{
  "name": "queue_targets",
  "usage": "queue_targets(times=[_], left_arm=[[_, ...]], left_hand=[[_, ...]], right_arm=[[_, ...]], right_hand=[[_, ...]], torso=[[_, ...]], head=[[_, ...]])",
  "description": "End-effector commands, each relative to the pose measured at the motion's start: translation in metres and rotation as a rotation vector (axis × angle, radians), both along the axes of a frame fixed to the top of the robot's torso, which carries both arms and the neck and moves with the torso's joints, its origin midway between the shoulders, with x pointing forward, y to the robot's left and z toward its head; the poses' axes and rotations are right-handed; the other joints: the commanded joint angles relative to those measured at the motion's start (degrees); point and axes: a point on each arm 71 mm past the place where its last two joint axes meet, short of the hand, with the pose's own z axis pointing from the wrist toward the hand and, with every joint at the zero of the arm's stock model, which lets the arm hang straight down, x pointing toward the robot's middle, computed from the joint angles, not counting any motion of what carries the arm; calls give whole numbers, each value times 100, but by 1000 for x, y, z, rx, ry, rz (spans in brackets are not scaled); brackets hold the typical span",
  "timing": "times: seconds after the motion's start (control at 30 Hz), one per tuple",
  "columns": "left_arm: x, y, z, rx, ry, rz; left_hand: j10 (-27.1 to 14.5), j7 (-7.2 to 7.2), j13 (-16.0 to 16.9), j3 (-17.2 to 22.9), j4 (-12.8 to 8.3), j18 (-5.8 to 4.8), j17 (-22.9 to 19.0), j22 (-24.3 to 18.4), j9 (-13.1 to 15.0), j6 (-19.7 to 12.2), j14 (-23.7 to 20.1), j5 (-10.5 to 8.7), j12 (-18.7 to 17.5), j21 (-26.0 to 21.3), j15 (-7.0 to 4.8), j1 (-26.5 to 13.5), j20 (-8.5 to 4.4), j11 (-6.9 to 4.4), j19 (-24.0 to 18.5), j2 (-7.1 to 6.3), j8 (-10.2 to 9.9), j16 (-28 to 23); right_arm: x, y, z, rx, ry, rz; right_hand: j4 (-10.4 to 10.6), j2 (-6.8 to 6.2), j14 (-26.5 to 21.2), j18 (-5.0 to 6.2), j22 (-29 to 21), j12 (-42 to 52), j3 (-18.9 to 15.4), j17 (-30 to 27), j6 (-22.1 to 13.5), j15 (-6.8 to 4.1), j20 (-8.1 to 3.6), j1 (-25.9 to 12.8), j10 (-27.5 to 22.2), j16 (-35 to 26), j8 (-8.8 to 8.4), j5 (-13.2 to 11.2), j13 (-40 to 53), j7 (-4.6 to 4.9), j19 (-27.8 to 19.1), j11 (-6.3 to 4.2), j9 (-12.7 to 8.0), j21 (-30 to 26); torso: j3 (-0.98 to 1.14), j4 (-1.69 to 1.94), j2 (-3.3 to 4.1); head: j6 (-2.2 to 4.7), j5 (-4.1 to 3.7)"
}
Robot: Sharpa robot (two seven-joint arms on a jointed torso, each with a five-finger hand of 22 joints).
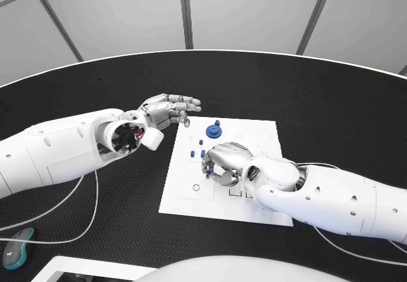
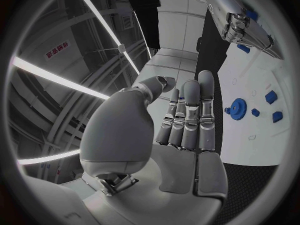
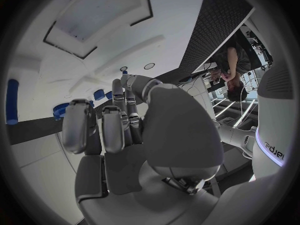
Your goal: Assemble the parts on the task board
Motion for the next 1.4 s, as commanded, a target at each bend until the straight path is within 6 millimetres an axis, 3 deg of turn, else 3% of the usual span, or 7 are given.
queue_targets(times=[0.03, 0.23, 0.53, 1.4], left_arm=[[0, 0, 0, 0, 1, -1], [0, 0, 0, 0, 3, -5], [0, 0, 0, 1, 7, -9], [-1, 0, -1, 3, 13, -15]], left_hand=[[31, -9, 5, -26, 1, 59, -5, 5, 6, 20, 22, 12, 11, 11, 8, -5, 50, 4, -2, 44, 17, 21], [18, -8, 8, -55, -7, 60, -13, 16, 5, 13, 18, 18, 22, 24, 9, 9, 52, 7, -16, 58, 19, 19], [18, -8, 8, -55, -7, 60, -13, 16, 5, 13, 18, 18, 22, 24, 9, 9, 52, 7, -16, 58, 19, 19], [7, -5, 8, -71, -9, 59, -18, 21, 4, 5, 14, 21, 27, 30, 11, 14, 54, 9, -25, 65, 18, 17]], right_arm=[[0, 1, 0, -3, -4, 1], [1, 1, -1, -7, -8, -2], [1, 3, -2, -20, -1, 3], [0, 7, -6, -58, 21, 9]], right_hand=[[9, 24, 337, -31, 531, 28, 38, 197, 17, -26, -29, -34, 46, 24, 17, 16, 5, 12, 133, -13, 10, -22], [9, 24, 337, -31, 531, 28, 38, 197, 17, -26, -29, -34, 46, 24, 17, 16, 5, 12, 133, -13, 10, -22], [2, 23, 337, -31, 534, 25, 44, 198, 15, -26, -30, -36, 47, 25, 15, 20, 6, 13, 134, -13, 12, -19], [-9, 25, 338, -33, 540, 20, 53, 202, 14, -25, -30, -40, 50, 27, 14, 26, 7, 15, 136, -11, 16, -12]], torso=[[4, -2, -7], [2, -15, -11], [0, 1, -12], [5, -4, -9]], head=[[-18, 10], [-33, 17], [-59, 18], [-104, 45]])
